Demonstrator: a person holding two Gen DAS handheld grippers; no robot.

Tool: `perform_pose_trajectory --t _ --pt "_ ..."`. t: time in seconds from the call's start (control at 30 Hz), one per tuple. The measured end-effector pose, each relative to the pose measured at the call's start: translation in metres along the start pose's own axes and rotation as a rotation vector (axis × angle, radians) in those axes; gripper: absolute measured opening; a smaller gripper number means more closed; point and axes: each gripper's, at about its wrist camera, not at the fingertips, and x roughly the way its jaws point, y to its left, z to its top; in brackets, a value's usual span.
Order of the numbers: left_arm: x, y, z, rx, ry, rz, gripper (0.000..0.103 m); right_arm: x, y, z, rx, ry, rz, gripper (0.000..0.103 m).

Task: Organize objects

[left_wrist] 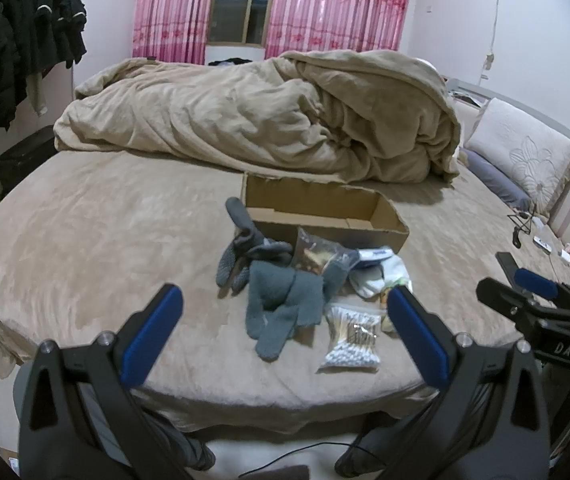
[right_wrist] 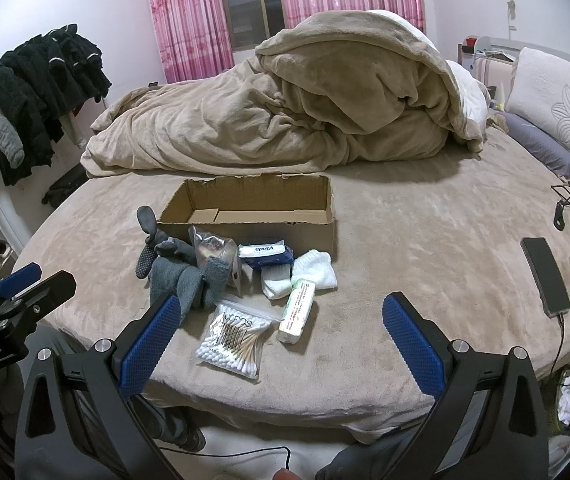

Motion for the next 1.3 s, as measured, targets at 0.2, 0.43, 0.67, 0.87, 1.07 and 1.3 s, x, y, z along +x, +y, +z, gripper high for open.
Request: perform_pose_trajectory --t 0.2,0.43,0.67,0.87,1.07,1.3 --pt "0.0 0.0 0.0 0.0 0.001 0.0 0.103 0.0 0.0 0.0 0.0 0.0 0.0 0.103" --pt "0.0 -0.001 0.0 0.0 0.0 0.0 0.103 0.0 0.0 0.0 0.0 0.0 0.0 0.103" --pt "0.0 0.0 0.0 0.0 0.0 0.0 0.103 0.0 0.0 0.0 0.002 0.0 0.001 0.103" --pt "0.0 0.0 0.0 0.0 0.002 0.0 0.103 0.0 0.0 0.0 0.001 -0.001 0.001 0.103" --pt "0.0 0.0 0.0 -0.001 0.004 0.0 0.103 0.0 0.0 0.0 0.002 0.002 0.001 0.103" --pt "0.014 -0.002 0.002 0.011 0.021 -0.001 0.103 0.005 0.003 -0.002 0.003 0.012 0.0 0.103"
